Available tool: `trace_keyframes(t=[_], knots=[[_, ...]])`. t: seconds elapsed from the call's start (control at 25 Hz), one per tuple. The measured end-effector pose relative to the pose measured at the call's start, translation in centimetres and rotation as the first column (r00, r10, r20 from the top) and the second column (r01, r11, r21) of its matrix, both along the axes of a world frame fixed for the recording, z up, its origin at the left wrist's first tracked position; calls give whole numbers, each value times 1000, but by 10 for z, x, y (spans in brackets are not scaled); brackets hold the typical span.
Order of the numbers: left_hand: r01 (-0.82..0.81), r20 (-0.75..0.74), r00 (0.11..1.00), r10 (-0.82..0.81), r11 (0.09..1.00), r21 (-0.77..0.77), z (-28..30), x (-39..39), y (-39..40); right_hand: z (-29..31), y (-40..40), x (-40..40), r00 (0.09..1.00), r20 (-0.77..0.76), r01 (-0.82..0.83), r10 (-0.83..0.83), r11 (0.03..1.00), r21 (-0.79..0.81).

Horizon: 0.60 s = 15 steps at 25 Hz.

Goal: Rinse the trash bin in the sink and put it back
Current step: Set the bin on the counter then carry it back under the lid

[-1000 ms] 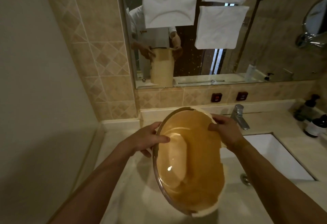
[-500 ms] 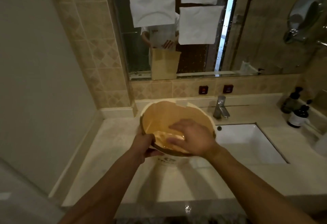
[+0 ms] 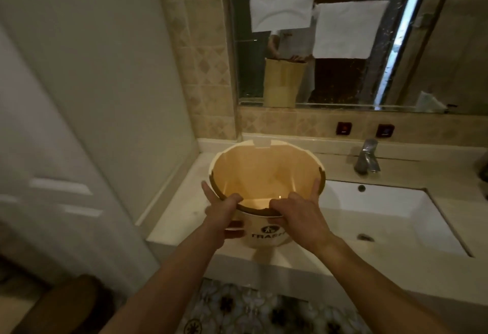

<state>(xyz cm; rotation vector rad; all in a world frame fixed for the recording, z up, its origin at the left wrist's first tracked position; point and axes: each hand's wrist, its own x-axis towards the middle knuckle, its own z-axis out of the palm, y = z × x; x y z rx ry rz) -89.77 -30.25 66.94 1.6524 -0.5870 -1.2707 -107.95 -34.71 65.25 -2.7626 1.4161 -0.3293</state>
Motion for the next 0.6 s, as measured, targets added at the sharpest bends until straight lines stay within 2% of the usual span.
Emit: trace_keyframes(t=[0.04, 0.08, 0.12, 0.16, 0.24, 0.28, 0.32, 0.4, 0.48, 0.6], knots=[[-26, 205, 978, 43, 996, -87, -3, 11, 15, 1, 4, 11, 999, 31, -44, 44, 999, -5], [-31, 435, 892, 119, 978, -204, -5, 24, 32, 4, 10, 26, 994, 43, -97, 98, 995, -14], [18, 645, 741, 186, 955, -297, -8, 39, 51, 7, 18, 44, 987, 40, -152, 153, 988, -22], [120, 815, 543, 202, 942, -313, -12, 56, 71, 9, 26, 62, 978, 29, -206, 207, 978, -22], [315, 974, 177, 143, 929, -194, -21, 89, 113, 15, 46, 103, 950, -16, -313, 313, 950, -1], [356, 993, 68, 95, 927, -114, -26, 108, 140, 16, 61, 129, 925, -37, -379, 379, 925, 16], [367, 999, 13, 49, 929, -50, -32, 123, 164, 17, 76, 151, 899, -53, -433, 434, 901, 35], [282, 999, -15, -33, 959, 36, -46, 153, 217, 13, 114, 200, 837, -87, -538, 540, 841, 54], [152, 997, 8, -74, 986, 72, -54, 185, 270, 8, 161, 247, 771, -127, -618, 624, 782, 84], [-61, 977, 201, -72, 994, 86, -54, 230, 351, 3, 236, 312, 684, -150, -709, 714, 699, 92]])
